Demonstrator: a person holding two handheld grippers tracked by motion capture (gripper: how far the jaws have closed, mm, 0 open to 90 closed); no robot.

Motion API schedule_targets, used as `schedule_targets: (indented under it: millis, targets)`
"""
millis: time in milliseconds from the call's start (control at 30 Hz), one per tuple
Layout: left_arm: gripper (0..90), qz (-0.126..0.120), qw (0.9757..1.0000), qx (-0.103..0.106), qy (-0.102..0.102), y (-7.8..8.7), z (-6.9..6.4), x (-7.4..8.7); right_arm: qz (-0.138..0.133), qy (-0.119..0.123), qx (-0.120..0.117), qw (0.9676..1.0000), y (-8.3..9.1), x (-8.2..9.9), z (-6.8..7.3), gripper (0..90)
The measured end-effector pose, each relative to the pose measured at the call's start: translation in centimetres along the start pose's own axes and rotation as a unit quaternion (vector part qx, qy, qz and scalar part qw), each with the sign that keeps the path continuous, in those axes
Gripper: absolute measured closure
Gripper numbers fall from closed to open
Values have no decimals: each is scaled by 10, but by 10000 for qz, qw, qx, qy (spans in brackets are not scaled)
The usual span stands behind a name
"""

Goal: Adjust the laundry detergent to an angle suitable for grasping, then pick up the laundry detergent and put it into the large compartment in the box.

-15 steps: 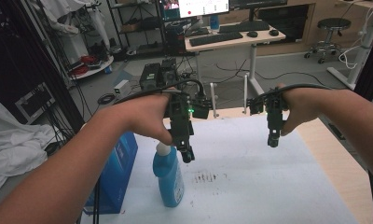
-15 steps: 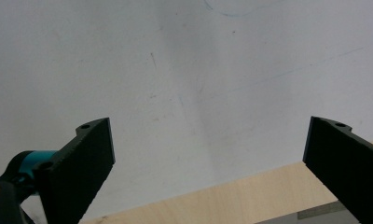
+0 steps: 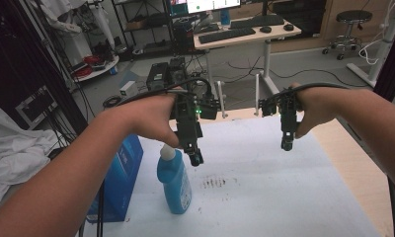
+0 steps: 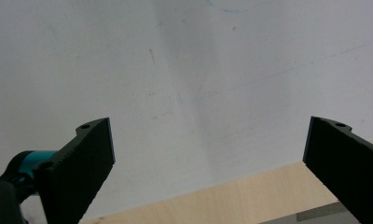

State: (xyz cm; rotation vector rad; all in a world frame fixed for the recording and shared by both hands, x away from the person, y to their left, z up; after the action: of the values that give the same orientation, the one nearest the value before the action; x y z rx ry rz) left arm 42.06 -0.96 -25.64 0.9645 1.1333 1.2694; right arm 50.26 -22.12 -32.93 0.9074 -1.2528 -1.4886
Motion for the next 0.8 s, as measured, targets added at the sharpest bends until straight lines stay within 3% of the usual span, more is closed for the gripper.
schedule_targets:
  millis: [33,200,367,567,800]
  targets:
    - [152,19,10000,22,-13,0,0,-1,-53,97,-3,9999,2,1,-1,10]
    - [151,83,10000,10,-24,-2,2,-2,-171,25,-20,9998,7,3,-4,10]
    - [152,160,9999,17,-28,-6,3,-3,-1,43,-21,10000,1,3,-7,10]
    - [151,192,9998,-39,-6,-3,0,-2,-140,73,-51,9999,4,0,-5,10]
    - [151,207,9998,-35,-23,-4,-1,-2,-37,126,3,9999,3,1,-3,10]
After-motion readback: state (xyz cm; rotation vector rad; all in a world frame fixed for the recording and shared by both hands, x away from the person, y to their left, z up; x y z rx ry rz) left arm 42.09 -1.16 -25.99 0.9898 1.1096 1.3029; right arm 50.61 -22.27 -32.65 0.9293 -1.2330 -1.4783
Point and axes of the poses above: each handheld gripper's, and its own axes: y roughly backward along the jaws, x roughly out of its underside, z roughly to its left, the point moved 3 cm from there along -y, roughly forward along the jaws, and after that the axes turned 15 degrees about -x, right-handed, at the moved point
